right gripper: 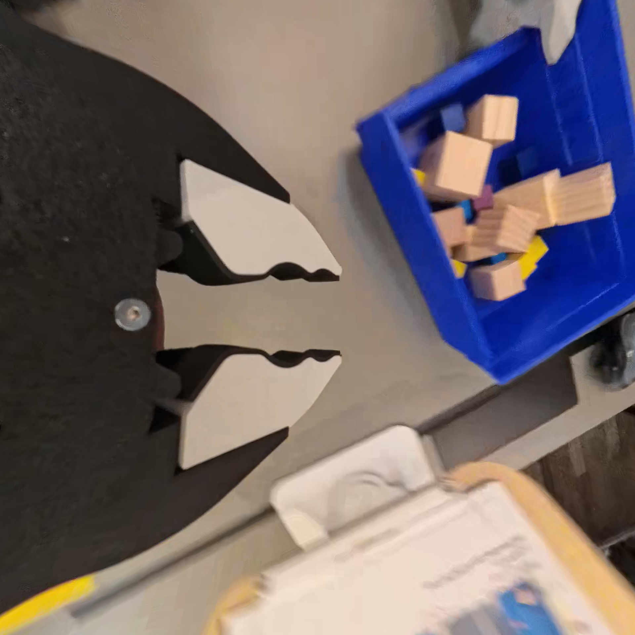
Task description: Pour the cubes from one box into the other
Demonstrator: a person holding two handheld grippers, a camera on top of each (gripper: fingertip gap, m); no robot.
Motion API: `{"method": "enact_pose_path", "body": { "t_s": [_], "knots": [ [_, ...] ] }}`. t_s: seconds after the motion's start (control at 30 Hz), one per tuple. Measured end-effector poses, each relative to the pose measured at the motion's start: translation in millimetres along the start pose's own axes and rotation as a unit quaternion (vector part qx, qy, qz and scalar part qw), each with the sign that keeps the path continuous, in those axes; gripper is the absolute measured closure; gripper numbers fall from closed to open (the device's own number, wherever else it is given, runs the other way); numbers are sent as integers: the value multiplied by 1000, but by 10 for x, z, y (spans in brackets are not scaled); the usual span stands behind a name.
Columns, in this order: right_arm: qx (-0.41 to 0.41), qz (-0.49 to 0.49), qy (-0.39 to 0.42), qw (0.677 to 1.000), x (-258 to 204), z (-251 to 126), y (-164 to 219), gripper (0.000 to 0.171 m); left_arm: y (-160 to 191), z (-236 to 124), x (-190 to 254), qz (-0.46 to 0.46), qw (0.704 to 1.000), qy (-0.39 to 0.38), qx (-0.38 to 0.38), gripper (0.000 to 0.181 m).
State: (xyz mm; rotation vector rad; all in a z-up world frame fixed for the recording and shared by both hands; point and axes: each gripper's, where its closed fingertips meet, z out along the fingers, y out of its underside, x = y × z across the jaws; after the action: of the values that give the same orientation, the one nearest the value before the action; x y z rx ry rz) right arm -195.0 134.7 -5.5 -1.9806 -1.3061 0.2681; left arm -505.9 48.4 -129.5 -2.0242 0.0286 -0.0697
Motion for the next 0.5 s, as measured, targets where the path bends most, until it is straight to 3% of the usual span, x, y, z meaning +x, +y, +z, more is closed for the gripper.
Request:
{"method": "enact_pose_path", "body": {
  "t_s": [0.07,0.13,0.3,0.5],
  "knots": [
    [-26,-51,-31,998,167,495,-523,134,-2,2,-13,-11,1000,9,2,177],
    [-90,-97,-73,989,283,1030,-769,134,-5,5,-24,-18,1000,14,5,177],
    [-238,-144,-148,949,427,1961,-796,132,-6,5,-25,-23,1000,8,7,177],
    [-318,-182,-152,918,476,2505,-635,137,-8,2,-21,-39,999,17,11,177]
  ]
}}
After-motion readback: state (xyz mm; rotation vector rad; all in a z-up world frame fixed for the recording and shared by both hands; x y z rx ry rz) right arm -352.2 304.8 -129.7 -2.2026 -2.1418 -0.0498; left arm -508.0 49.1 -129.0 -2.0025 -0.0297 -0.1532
